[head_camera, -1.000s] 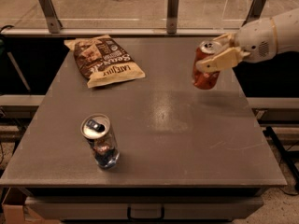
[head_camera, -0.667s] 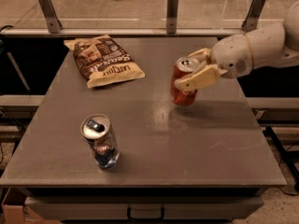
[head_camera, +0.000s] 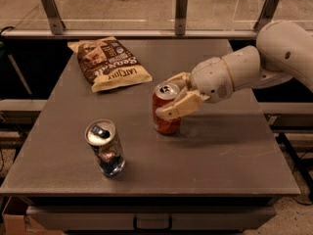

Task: Move coke can near redbull can

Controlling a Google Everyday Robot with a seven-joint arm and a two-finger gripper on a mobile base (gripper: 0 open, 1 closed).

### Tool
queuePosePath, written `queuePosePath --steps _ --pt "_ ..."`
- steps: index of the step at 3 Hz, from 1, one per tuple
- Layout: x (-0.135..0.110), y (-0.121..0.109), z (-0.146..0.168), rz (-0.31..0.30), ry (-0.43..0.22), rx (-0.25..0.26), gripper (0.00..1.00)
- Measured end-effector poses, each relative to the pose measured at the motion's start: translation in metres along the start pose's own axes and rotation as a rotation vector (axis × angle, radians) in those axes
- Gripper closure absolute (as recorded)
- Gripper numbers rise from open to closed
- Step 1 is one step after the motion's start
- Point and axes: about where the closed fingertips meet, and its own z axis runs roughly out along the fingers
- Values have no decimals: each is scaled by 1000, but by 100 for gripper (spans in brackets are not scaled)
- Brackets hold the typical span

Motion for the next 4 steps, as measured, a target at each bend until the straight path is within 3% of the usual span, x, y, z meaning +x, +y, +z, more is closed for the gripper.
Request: queuePosePath --steps 1,3,4 --pt "-2 0 -1 0 0 0 100" --pt "-48 32 32 -143 -14 -83 100" --pt "-58 40 37 -177 -6 -100 100"
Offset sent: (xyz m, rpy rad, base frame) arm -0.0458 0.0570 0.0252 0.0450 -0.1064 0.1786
